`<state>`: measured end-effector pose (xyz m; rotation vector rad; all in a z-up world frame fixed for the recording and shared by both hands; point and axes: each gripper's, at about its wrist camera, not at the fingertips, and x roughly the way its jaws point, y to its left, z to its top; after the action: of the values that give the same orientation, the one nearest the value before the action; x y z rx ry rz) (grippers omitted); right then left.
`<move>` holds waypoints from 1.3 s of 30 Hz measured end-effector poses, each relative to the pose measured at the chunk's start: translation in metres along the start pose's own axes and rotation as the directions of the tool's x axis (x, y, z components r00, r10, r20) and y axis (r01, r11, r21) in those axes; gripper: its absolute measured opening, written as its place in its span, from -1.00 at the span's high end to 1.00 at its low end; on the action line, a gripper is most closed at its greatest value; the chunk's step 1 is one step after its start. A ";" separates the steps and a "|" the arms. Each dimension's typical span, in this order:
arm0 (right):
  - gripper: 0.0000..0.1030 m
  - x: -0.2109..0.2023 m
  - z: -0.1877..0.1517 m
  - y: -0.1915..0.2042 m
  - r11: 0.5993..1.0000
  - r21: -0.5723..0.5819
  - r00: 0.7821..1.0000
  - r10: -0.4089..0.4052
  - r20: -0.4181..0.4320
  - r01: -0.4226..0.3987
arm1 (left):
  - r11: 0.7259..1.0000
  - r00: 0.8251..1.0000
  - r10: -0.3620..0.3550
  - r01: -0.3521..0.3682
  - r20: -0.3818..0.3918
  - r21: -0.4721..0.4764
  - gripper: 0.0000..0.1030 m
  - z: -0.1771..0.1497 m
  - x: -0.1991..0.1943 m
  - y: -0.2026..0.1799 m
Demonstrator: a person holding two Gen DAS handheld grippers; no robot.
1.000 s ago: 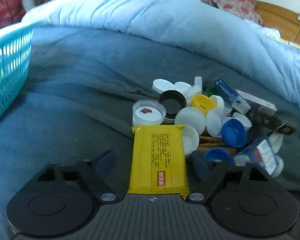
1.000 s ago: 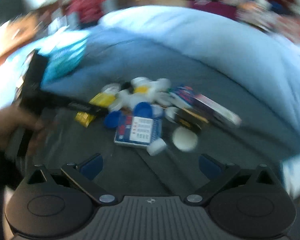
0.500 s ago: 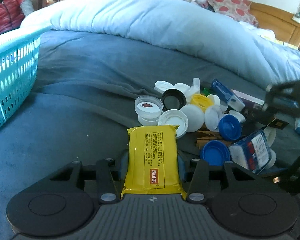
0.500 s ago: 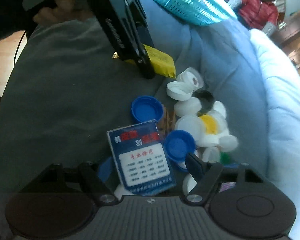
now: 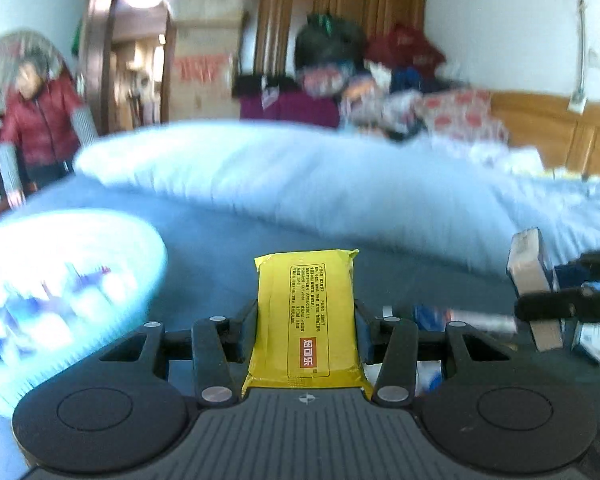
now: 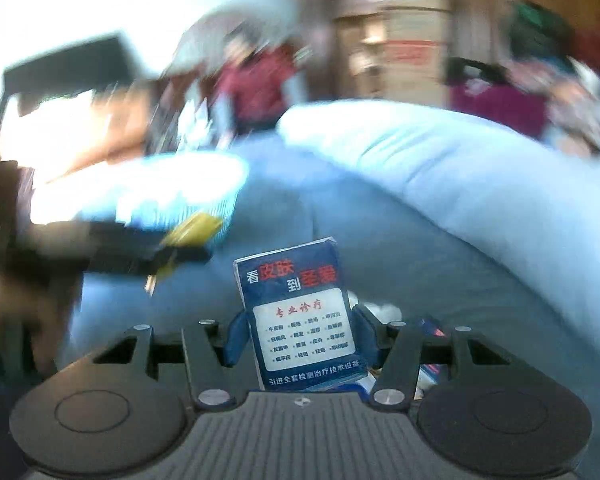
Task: Organize objects
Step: 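Grasp the yellow packet with the left tool while the right tool grasps the blue-white card box, then carry the yellow packet and card box over the blue basket and open both tools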
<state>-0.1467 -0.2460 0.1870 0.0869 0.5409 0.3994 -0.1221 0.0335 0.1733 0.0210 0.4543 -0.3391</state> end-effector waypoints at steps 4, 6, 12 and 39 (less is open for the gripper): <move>-0.11 -0.001 0.037 0.012 0.997 0.072 0.996 -0.045 0.080 0.039 | 0.997 0.994 0.072 -0.071 0.087 -0.019 0.08 0.032 -0.026 0.025; -0.11 0.004 0.061 0.021 0.998 0.067 0.994 -0.027 0.105 0.020 | 0.994 0.987 0.111 -0.107 0.119 -0.038 0.08 0.046 -0.036 0.041; -0.12 0.044 0.140 0.077 0.999 0.000 0.992 0.041 0.121 -0.041 | 0.964 0.947 0.257 -0.236 0.190 -0.126 0.08 0.093 -0.066 0.105; -0.12 0.243 0.208 0.276 0.972 -0.088 0.966 0.202 -0.158 -0.218 | 0.883 0.906 0.422 -0.419 -0.033 -0.213 0.08 0.084 -0.046 0.251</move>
<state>0.0551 0.1080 0.2987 0.0128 0.6592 0.6448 -0.0430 0.2765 0.2551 -0.0940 0.4574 0.1411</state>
